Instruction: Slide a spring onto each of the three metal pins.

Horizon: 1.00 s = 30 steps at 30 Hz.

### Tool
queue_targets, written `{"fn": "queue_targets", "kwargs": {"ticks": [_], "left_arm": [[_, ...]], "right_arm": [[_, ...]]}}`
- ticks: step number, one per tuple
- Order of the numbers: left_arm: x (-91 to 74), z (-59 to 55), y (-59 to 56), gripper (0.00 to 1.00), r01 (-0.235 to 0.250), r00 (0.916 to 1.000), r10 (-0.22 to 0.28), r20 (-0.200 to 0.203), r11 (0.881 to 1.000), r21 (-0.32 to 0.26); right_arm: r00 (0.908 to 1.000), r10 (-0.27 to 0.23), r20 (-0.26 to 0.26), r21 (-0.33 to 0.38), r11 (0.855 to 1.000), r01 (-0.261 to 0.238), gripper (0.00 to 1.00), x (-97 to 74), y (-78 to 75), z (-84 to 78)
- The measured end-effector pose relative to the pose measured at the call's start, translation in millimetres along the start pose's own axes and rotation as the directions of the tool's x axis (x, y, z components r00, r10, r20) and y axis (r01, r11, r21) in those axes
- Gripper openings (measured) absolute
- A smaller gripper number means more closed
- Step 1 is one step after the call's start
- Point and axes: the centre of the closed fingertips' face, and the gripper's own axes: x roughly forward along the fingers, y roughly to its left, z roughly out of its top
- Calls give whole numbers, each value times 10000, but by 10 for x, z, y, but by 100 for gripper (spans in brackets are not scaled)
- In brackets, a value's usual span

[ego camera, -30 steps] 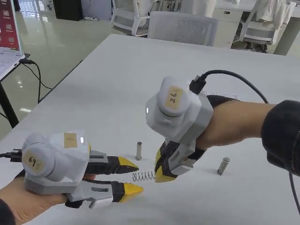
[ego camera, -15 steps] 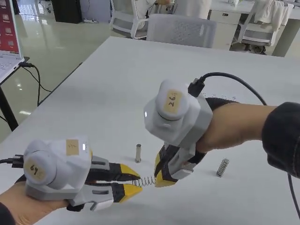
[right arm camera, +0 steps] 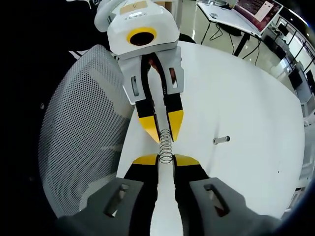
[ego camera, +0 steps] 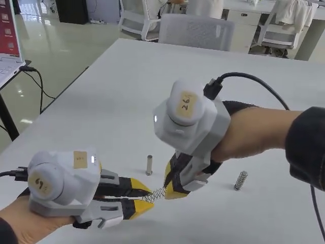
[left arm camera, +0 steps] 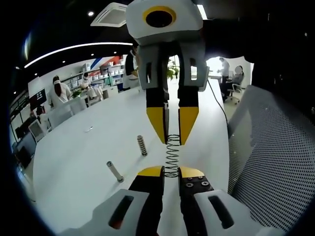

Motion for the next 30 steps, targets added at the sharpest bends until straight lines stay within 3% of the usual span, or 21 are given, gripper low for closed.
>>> {"fn": "queue_targets", "kwargs": {"ticks": [17,30], "left_arm": [[1,42,10,8,-10,9997,13,248,9999,-143],[3,53,13,8,-41,9996,45,283,9999,-139]], "right_arm": [[9986,-313,435,-467,9984,333,13,-90,28,275],[9990,-278,345,-437,9986,293,13,-51,9,251]]}}
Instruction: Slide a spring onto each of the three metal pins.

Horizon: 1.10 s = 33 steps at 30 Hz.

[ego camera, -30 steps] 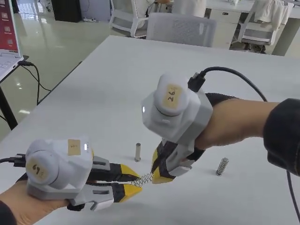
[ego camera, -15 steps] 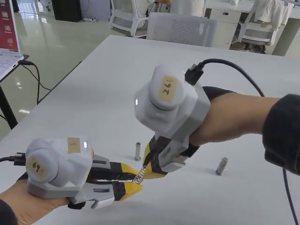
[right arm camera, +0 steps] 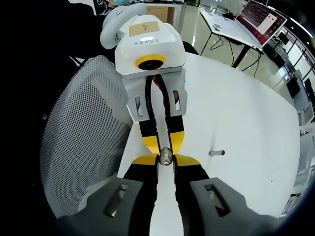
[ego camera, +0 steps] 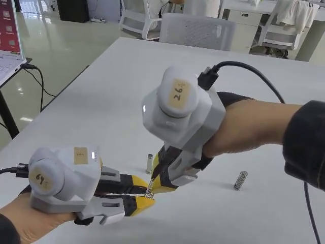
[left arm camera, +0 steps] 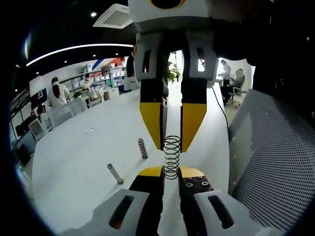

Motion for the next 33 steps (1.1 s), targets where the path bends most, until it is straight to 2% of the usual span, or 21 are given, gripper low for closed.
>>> {"fn": "queue_targets", "kwargs": {"ticks": [18,22,33], "left_arm": [[-15,153,28,8,-66,9976,85,688,9996,-287],[-14,166,33,8,-49,9966,83,814,9991,-423],[-2,142,36,8,-83,9964,119,835,9990,-432]], "right_arm": [[9999,90,-118,20,10000,-90,13,45,-28,-15],[9999,77,-98,34,10000,-77,13,38,-37,-15],[9996,120,-251,83,9999,-118,13,63,-41,-27]]}}
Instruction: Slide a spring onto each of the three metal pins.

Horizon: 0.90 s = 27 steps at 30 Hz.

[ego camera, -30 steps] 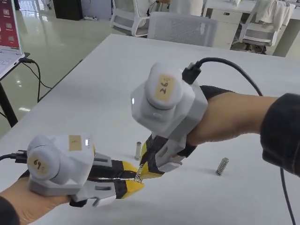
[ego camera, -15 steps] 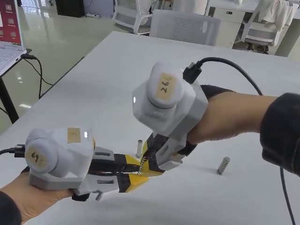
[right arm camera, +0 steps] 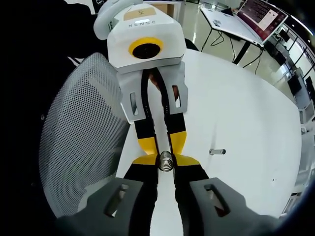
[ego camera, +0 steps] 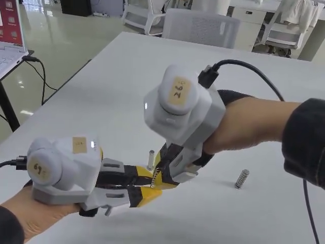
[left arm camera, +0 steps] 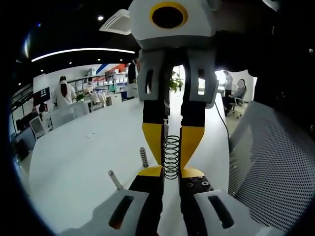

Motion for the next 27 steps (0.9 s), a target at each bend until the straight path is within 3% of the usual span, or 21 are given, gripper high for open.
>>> {"fn": "queue_targets", "kwargs": {"ticks": [11,27], "left_arm": [[-16,-79,14,17,-46,9998,40,-170,9994,-344],[-137,-249,171,37,-869,9955,829,-455,9916,-960]], "right_arm": [[10000,-67,-13,74,10000,67,13,-2,-52,2],[9999,-150,-51,165,9997,151,13,12,-116,-22]]}}
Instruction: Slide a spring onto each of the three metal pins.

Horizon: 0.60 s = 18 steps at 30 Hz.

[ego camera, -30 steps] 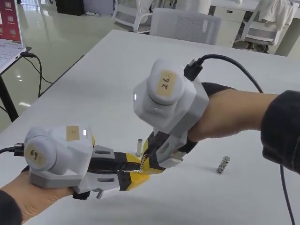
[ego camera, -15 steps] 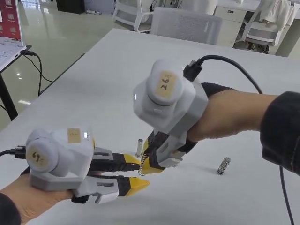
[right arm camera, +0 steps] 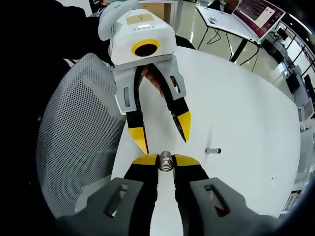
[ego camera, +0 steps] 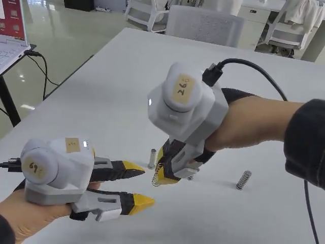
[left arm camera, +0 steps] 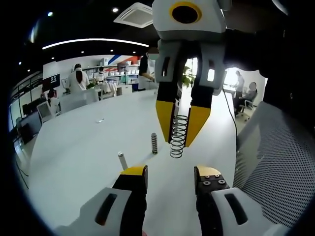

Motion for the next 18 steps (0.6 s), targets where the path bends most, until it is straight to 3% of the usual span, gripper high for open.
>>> {"fn": "queue_targets", "kwargs": {"ticks": [18], "left_arm": [[-98,-157,194,55,-869,9958,855,-326,9952,-442]], "right_arm": [[9999,-150,19,153,9998,150,13,-33,-147,-22]]}}
